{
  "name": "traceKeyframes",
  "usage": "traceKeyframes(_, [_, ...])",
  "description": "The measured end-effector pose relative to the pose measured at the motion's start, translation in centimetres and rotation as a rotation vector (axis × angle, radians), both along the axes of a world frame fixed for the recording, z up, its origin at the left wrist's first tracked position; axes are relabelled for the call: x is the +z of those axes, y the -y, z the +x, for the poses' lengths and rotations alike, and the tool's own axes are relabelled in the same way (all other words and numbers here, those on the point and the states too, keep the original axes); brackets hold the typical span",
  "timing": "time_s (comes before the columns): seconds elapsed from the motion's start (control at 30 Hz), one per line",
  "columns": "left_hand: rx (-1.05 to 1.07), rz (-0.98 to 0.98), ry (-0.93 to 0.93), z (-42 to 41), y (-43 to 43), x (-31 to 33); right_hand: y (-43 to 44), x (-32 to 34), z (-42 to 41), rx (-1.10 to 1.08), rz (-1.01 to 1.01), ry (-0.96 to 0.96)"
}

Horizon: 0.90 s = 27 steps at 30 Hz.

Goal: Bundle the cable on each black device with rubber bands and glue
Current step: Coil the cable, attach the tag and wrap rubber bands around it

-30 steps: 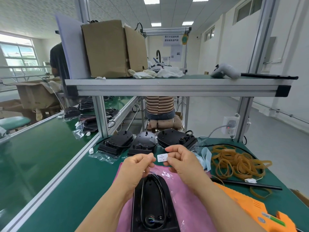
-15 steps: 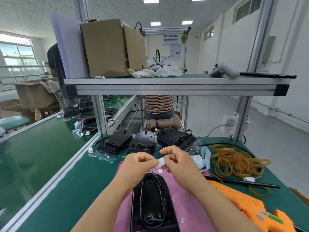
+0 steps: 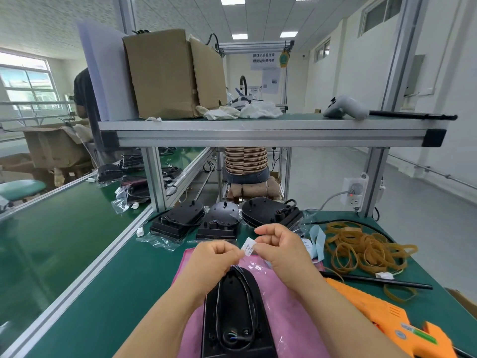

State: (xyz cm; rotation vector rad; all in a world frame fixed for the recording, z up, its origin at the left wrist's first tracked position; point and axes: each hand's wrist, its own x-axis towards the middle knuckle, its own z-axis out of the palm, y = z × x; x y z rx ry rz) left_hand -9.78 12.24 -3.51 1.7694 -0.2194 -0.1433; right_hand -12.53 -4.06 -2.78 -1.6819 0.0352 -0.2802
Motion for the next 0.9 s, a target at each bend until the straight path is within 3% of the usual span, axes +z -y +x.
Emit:
traceKeyframes(0.07, [0.033, 0.167, 0.1, 0.0, -0.1, 0.1, 0.2, 0.4, 0.0, -0.034, -0.147, 0.023])
traceKeyframes(0.17, [0.077, 0.287, 0.307, 0.0, -0.3, 0.7, 0.1, 0.9, -0.3, 0.011, -0.544, 0.061])
traceKeyframes(0.33, [-0.042, 0.618, 0.517, -0.5, 0.1, 1.9, -0.8, 1.5, -0.8, 0.148, -0.971, 0.091])
traceKeyframes(0.47, [-0.028, 0.736, 0.553, -0.8, 0.0, 1.8, -1.2, 1.4, -1.0, 0.165, -0.926, 0.086])
traceKeyframes(0.73, [-0.098, 0.633, 0.431, -0.9, -0.9, 1.0, -1.4, 0.8, -0.7, 0.203, -0.955, 0.047])
traceKeyframes(0.9, [0.003, 0.563, 0.3, -0.7, -1.2, 0.5, -1.5, 0.3, -0.4, 0.167, -0.767, 0.048])
